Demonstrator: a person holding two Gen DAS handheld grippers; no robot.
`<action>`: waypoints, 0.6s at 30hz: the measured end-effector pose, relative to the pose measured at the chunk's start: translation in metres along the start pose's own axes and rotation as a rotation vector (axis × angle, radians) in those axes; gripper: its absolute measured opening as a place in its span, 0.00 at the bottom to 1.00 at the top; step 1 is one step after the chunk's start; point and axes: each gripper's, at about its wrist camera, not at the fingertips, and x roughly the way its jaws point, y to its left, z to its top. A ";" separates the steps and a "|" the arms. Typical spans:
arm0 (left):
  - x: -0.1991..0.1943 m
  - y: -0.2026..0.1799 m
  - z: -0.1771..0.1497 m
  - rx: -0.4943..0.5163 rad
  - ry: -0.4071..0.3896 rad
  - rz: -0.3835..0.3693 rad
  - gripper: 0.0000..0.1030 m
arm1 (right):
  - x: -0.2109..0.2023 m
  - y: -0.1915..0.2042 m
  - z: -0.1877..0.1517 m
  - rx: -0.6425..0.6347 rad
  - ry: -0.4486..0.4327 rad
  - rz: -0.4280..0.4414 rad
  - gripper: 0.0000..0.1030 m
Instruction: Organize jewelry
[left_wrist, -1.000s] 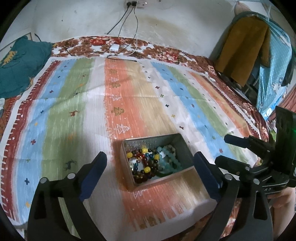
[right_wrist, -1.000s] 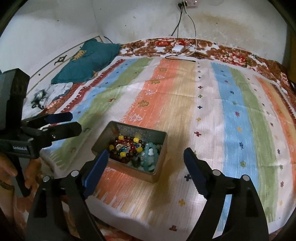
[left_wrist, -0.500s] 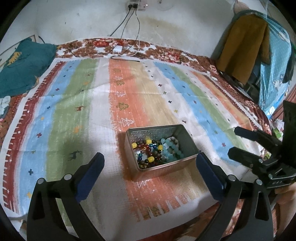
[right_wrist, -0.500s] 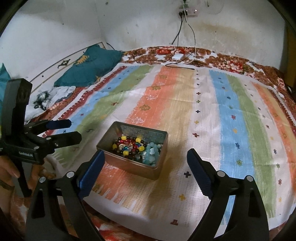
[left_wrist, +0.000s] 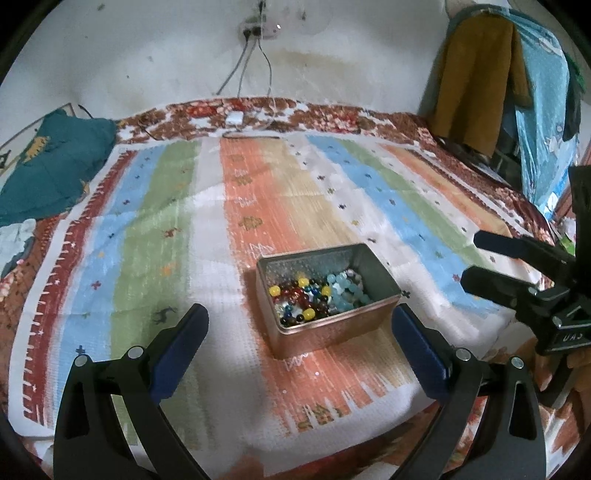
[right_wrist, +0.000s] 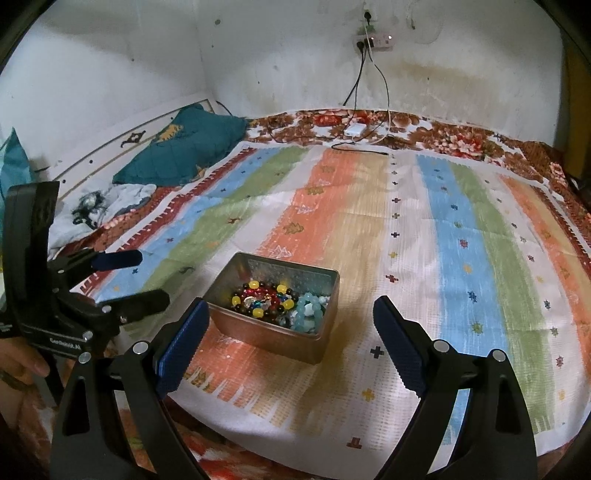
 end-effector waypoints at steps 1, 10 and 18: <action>-0.002 0.000 0.000 -0.003 -0.007 0.003 0.94 | 0.000 0.000 0.000 -0.003 -0.003 -0.001 0.88; -0.014 -0.002 -0.004 0.009 -0.068 0.041 0.94 | -0.004 0.002 -0.003 -0.006 -0.020 0.009 0.88; -0.017 -0.001 -0.006 0.001 -0.080 0.033 0.94 | -0.004 0.001 -0.004 0.012 -0.019 0.007 0.88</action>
